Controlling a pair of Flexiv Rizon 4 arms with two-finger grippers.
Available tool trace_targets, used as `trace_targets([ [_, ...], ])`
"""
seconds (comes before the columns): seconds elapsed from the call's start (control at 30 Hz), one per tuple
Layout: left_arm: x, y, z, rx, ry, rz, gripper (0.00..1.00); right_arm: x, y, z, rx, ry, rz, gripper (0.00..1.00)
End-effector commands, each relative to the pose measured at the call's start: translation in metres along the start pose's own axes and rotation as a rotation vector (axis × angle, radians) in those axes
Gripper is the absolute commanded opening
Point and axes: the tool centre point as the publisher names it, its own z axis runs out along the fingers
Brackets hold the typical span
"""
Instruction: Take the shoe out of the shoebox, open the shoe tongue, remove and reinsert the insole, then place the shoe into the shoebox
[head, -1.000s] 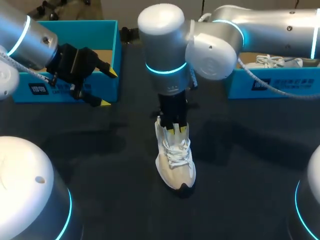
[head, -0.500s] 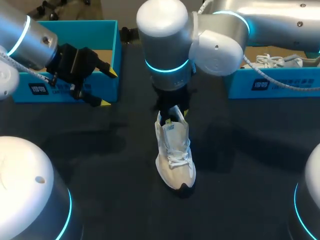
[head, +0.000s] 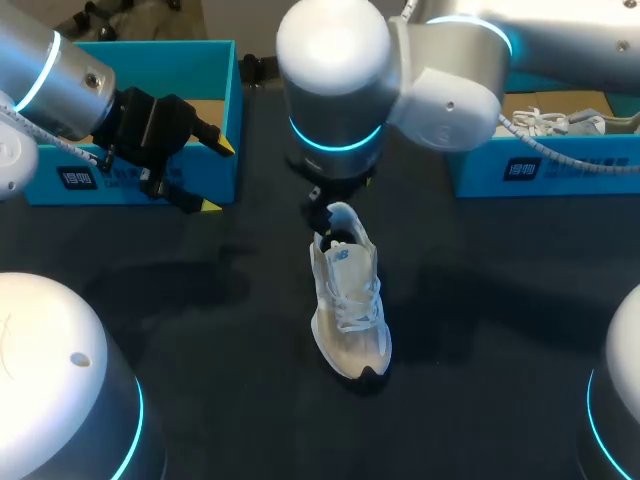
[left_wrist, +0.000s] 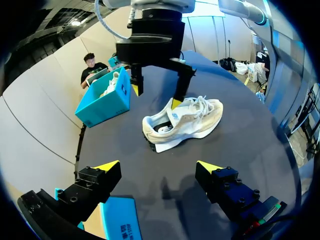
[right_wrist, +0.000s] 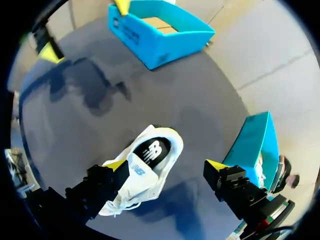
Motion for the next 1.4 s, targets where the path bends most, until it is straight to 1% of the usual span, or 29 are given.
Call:
trace_targets([
  [0.03,0.001,0.000,0.000,-0.002,0.000,0.001,1.00,0.001,-0.004,0.000,-0.012,-0.002,0.003,1.00],
  [0.2,0.001,0.000,0.000,-0.002,0.000,0.001,1.00,0.001,-0.004,0.000,-0.012,-0.002,0.003,1.00],
  [0.23,0.001,0.000,0.000,-0.002,0.000,0.001,1.00,0.002,-0.003,0.003,0.001,-0.002,-0.048,1.00],
  [0.27,0.001,0.000,0.000,-0.002,0.000,0.001,1.00,0.003,-0.002,0.008,0.018,-0.004,-0.139,1.00],
  [0.3,0.001,0.000,0.000,-0.002,0.000,0.001,1.00,0.003,-0.001,0.009,0.026,-0.004,-0.168,1.00],
  [0.33,0.001,0.000,0.000,-0.002,0.000,0.001,1.00,0.001,0.000,0.014,0.029,0.010,-0.212,1.00],
  [0.37,0.001,0.000,0.000,-0.002,0.000,0.001,1.00,0.001,0.002,0.016,0.014,0.025,-0.256,1.00],
  [0.47,0.001,0.000,0.000,-0.002,0.000,0.001,1.00,-0.003,0.009,0.027,0.040,0.048,-0.355,1.00],
  [0.5,0.001,0.000,0.000,-0.002,0.000,0.001,1.00,-0.004,0.010,0.030,0.040,0.048,-0.367,1.00],
  [0.57,0.001,0.000,0.000,-0.002,0.000,0.001,1.00,-0.009,0.015,0.037,0.019,0.055,-0.413,1.00],
  [0.67,0.001,0.000,0.000,-0.002,0.000,0.001,1.00,-0.014,0.022,0.044,0.012,0.045,-0.481,1.00],
  [0.83,0.001,0.000,0.000,-0.002,0.000,0.001,1.00,-0.024,0.028,0.059,0.008,0.056,-0.538,1.00],
  [1.03,0.001,0.000,0.000,-0.002,0.000,0.001,1.00,-0.029,0.033,0.079,0.007,0.072,-0.588,1.00],
  [1.2,0.001,0.000,0.000,-0.002,0.000,0.001,1.00,-0.028,0.037,0.095,0.019,0.084,-0.647,1.00],
  [1.4,0.001,0.000,0.000,-0.002,0.000,0.001,1.00,-0.026,0.034,0.114,0.027,0.107,-0.661,1.00],
])
